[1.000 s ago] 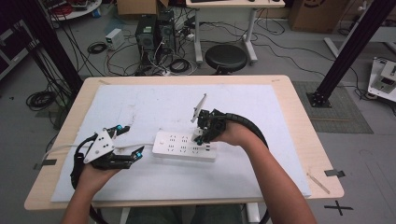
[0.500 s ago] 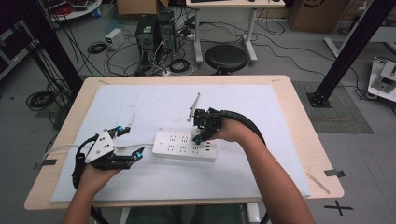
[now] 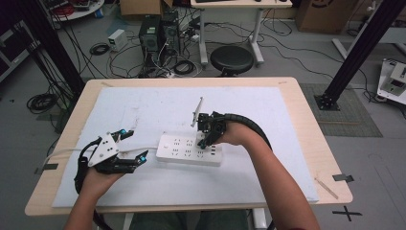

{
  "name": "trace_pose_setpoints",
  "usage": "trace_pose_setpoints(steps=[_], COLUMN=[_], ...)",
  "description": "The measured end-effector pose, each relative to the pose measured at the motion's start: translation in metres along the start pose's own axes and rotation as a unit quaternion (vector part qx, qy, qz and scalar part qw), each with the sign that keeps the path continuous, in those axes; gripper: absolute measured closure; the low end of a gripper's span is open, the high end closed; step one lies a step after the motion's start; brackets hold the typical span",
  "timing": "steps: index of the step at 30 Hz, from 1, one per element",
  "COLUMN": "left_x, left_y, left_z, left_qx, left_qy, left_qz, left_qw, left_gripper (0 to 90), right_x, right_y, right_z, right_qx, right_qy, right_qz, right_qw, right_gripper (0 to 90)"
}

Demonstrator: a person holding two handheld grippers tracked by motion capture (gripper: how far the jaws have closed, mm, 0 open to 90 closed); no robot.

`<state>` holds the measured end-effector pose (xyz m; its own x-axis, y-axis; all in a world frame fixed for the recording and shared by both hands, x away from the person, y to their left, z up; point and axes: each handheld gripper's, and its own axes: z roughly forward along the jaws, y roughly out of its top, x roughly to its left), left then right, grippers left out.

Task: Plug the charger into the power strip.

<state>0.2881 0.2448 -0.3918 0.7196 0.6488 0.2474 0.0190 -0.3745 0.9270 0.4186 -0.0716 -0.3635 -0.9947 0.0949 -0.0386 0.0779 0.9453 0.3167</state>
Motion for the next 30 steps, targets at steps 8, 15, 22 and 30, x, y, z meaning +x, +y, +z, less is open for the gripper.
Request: trace_pose_setpoints(steps=[8, 15, 22, 30], left_x=[-0.004, -0.008, -0.008, -0.008], left_y=[0.004, 0.006, 0.005, 0.007], left_z=[0.005, 0.008, 0.012, 0.013], left_qx=[-0.003, -0.006, -0.006, -0.002], left_qy=[-0.003, -0.006, -0.004, -0.003], left_qz=[0.000, -0.001, -0.004, 0.001], left_qw=[1.0000, 1.0000, 1.0000, 1.0000], left_gripper=[19.2, 19.2, 19.2, 19.2], right_x=[0.009, 0.003, 0.003, -0.002], right_y=[0.013, 0.010, 0.008, 0.010], right_z=[0.003, 0.010, 0.012, 0.016], right_qx=[0.036, 0.038, 0.031, 0.031], right_qy=[-0.027, -0.010, -0.010, 0.006], right_qz=[-0.033, -0.016, -0.007, 0.003], right_qw=[0.9984, 0.9991, 0.9995, 0.9995], right_gripper=[63.3, 63.5, 63.7, 63.4])
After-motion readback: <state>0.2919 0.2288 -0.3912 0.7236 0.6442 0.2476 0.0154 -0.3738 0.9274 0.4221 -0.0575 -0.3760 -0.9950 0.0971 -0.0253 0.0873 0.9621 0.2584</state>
